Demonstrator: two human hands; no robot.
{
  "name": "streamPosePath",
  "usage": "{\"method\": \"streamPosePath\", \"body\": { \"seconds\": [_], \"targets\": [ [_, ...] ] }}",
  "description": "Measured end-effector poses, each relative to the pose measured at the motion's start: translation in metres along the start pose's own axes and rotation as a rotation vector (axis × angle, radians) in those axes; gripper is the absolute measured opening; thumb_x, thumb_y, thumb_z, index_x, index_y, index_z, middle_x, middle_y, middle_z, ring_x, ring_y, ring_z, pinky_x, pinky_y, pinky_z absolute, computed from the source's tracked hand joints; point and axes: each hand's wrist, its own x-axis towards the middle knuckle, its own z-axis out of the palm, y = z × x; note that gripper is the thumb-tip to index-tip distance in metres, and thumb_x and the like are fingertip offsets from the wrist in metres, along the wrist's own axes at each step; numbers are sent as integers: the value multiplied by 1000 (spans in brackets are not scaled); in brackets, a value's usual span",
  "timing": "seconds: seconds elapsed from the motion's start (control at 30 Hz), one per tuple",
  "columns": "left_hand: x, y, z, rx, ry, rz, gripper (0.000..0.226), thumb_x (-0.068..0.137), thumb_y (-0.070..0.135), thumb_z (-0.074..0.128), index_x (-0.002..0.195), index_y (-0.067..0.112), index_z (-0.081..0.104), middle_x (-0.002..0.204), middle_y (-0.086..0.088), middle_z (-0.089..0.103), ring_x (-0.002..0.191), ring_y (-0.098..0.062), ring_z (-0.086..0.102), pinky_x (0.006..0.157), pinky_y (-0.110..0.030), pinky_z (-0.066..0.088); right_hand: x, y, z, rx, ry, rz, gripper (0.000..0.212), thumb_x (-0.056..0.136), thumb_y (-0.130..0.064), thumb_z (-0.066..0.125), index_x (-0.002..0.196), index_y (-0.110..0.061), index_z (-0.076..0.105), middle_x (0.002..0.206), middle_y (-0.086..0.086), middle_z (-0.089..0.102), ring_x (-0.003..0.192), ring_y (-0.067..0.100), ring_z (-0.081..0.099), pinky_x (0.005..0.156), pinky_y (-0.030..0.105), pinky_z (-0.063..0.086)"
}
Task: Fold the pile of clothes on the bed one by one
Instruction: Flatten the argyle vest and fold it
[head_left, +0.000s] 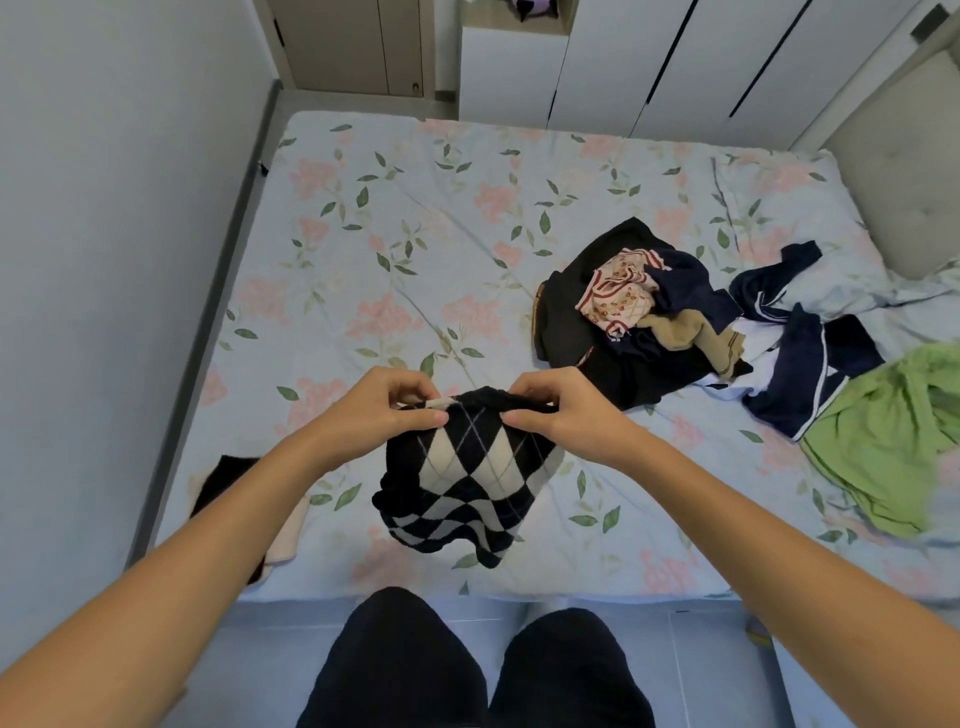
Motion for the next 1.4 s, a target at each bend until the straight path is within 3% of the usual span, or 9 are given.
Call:
{"method": "streamPosePath", "body": {
  "seconds": [0.13,0.27,0.47,0.63,0.8,1.03,1.2,1.33,1.4],
  "targets": [
    [72,-38,-19,-35,46,-71,16,91,24,79,92,8,75,86,-21,70,80,-21,66,86,-38,52,74,34,-1,49,3,97,6,96,-16,74,96,-10,76,84,2,77,81,14,74,74,25,57],
    [184,-107,-33,-19,119,-130,21,93,29,76,97,9,75,93,-13,76,87,-19,72,89,-40,56,187,112,9,60,56,182,12,95,-20,76,105,-13,74,92,7,78,85,21,76,81,36,63],
    [302,-282,-23,117,436,-340,46,100,38,65,139,18,48,131,-7,59,113,-28,59,89,-38,47,310,275,78,-4,343,356,63,97,-23,73,150,-17,41,142,10,55,123,26,58,102,42,52],
    [228,-405,56,179,399,-596,86,83,63,74,144,11,42,135,-9,50,121,-30,57,100,-45,51,242,365,195,-30,286,638,56,90,-38,76,132,-15,47,127,9,55,111,29,61,92,45,54],
    [169,-423,109,69,346,-634,49,86,49,79,102,15,47,84,1,52,76,-17,55,61,-27,41,185,372,249,43,277,739,42,93,-41,73,113,-20,44,94,-8,55,86,16,57,68,31,46],
    [144,-426,131,-120,358,-634,22,102,21,63,118,6,66,106,-7,71,99,-24,67,80,-29,50,157,377,260,221,269,793,21,99,-32,70,111,-15,66,107,2,72,101,26,69,91,44,59],
    [114,-436,141,-359,422,-667,14,104,19,60,118,16,61,111,-6,74,99,-24,73,69,-38,64,120,391,273,230,313,798,35,98,-29,70,81,-6,51,77,17,54,72,34,52,64,44,47],
    [100,-438,147,-300,513,-581,20,101,19,66,105,26,47,85,-4,69,81,-19,68,78,-43,60,105,388,276,311,360,751,20,101,-20,67,89,-12,53,78,14,51,75,29,56,58,27,52],
    [94,-436,150,-225,541,-510,32,100,16,66,103,30,37,67,-13,50,65,-24,51,65,-51,54,99,383,275,392,381,741,18,101,-16,66,109,-20,51,84,22,59,81,41,66,66,41,64]
  ]
}}
